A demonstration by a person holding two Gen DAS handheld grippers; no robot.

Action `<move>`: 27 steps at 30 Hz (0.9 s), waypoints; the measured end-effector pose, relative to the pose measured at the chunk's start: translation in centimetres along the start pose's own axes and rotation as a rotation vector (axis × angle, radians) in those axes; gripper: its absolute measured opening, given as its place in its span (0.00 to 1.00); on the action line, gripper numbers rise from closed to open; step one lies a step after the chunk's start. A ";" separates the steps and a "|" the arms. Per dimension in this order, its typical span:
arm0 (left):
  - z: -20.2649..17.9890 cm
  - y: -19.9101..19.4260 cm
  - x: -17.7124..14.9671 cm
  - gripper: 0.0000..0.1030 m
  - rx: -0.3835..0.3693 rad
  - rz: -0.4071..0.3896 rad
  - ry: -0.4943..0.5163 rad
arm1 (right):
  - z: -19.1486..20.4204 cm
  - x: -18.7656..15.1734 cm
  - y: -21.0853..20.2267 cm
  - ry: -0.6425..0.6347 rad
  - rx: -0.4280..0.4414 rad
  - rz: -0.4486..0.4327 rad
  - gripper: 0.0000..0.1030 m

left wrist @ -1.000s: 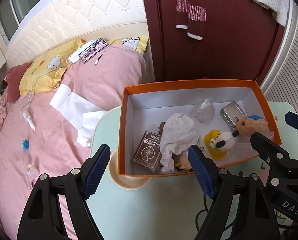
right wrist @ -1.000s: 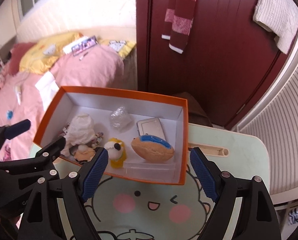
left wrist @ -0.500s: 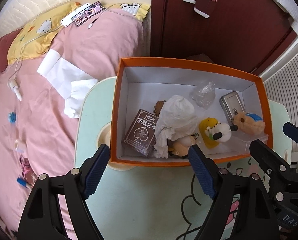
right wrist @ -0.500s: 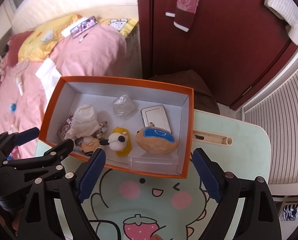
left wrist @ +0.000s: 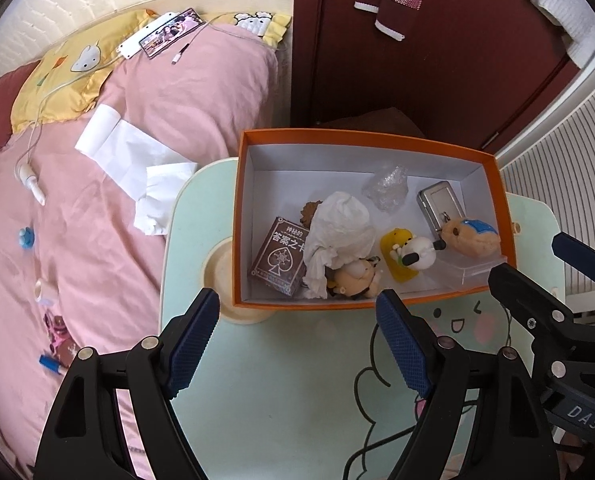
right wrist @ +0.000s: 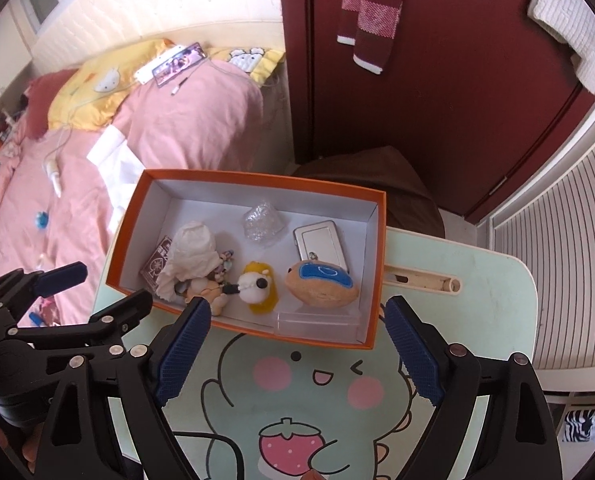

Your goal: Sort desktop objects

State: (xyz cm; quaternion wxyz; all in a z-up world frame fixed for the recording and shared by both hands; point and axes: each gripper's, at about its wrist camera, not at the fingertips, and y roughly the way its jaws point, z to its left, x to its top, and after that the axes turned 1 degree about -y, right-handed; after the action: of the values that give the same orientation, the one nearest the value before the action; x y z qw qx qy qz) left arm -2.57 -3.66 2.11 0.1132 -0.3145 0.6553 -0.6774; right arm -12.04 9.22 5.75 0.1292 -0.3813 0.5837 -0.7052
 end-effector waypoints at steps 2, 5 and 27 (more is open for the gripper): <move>0.0 -0.1 -0.3 0.78 -0.001 0.000 -0.002 | 0.0 -0.1 -0.1 0.003 -0.004 0.003 0.86; 0.0 -0.2 -0.7 0.78 -0.002 0.000 -0.005 | 0.0 -0.4 -0.3 0.004 -0.007 0.004 0.86; 0.2 0.3 -6.2 0.78 -0.078 0.003 -0.063 | 0.5 -5.8 -1.1 0.026 0.020 0.002 0.86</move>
State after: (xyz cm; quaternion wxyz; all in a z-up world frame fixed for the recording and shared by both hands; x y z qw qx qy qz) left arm 2.29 -0.34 0.06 0.1223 -0.3387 0.6780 -0.6408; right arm -7.55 12.80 4.53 0.1260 -0.3703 0.5785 -0.7158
